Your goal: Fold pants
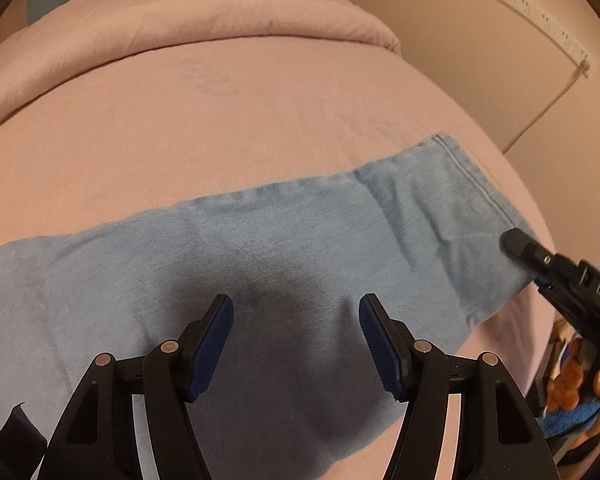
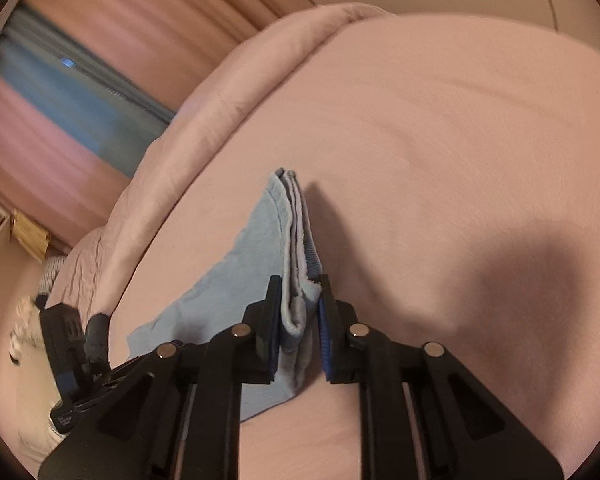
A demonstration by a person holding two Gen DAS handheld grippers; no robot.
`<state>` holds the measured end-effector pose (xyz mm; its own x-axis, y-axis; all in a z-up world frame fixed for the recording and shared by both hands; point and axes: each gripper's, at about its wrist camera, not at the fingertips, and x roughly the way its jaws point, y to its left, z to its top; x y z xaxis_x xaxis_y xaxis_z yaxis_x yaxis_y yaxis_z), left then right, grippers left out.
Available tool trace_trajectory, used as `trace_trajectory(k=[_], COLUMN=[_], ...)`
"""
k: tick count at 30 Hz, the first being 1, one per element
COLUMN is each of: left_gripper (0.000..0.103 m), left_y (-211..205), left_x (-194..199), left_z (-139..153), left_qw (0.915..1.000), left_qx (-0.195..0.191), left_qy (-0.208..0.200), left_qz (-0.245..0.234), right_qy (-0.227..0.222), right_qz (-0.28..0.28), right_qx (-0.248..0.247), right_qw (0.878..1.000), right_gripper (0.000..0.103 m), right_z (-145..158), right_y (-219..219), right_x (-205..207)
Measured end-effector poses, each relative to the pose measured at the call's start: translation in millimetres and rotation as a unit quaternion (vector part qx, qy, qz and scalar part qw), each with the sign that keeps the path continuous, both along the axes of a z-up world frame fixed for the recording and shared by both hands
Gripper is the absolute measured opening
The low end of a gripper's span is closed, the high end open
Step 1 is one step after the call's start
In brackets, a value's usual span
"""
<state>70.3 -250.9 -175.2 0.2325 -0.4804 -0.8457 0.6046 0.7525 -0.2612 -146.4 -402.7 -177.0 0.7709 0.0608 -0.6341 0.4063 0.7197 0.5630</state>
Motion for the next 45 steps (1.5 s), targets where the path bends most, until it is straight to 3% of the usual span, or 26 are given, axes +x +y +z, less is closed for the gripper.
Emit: trace_trajectory(k=[7, 15, 19, 27, 28, 31, 34, 37, 45], left_gripper=[0.065, 0.065, 0.065, 0.065, 0.062, 0.019, 0.01, 0.008, 0.007], left_y=[22.7, 52.3, 58.4, 50.4, 50.5, 56.1, 73.6, 89.4, 136.1], left_x=[5.5, 8.9, 13.7, 26.6, 27.8, 28.0, 25.0, 22.0, 22.6], left_z=[17.8, 33.7, 34.7, 9.0, 6.4, 1.4, 2.6, 8.2, 20.0], left_qw=[0.9977, 0.9905, 0.9882, 0.9821, 0.9816, 0.9806, 0.9791, 0.9795, 0.9817], left_qx=[-0.062, -0.121, -0.132, -0.14, -0.139, -0.136, -0.143, -0.146, -0.131], left_qy=[0.023, 0.045, 0.054, 0.11, 0.113, 0.116, 0.112, 0.095, 0.056], left_qz=[0.016, 0.049, 0.055, 0.061, 0.066, 0.079, 0.092, 0.101, 0.127], right_qy=[-0.001, 0.006, 0.012, 0.013, 0.013, 0.017, 0.02, 0.013, -0.003], right_qz=[0.049, 0.116, 0.16, 0.219, 0.224, 0.234, 0.235, 0.24, 0.281], right_qx=[-0.064, -0.104, -0.133, -0.164, -0.168, -0.173, -0.179, -0.174, -0.203], right_qw=[0.997, 0.988, 0.978, 0.962, 0.96, 0.956, 0.955, 0.955, 0.938], right_gripper=[0.016, 0.016, 0.016, 0.016, 0.016, 0.016, 0.016, 0.016, 0.016], right_z=[17.0, 14.7, 10.4, -1.7, -3.6, -6.2, -7.2, -6.9, -7.9], right_y=[36.6, 74.0, 105.5, 148.0, 149.2, 156.7, 159.3, 165.8, 210.4], right_x=[9.2, 20.8, 32.6, 44.8, 43.8, 46.5, 51.8, 59.5, 75.9])
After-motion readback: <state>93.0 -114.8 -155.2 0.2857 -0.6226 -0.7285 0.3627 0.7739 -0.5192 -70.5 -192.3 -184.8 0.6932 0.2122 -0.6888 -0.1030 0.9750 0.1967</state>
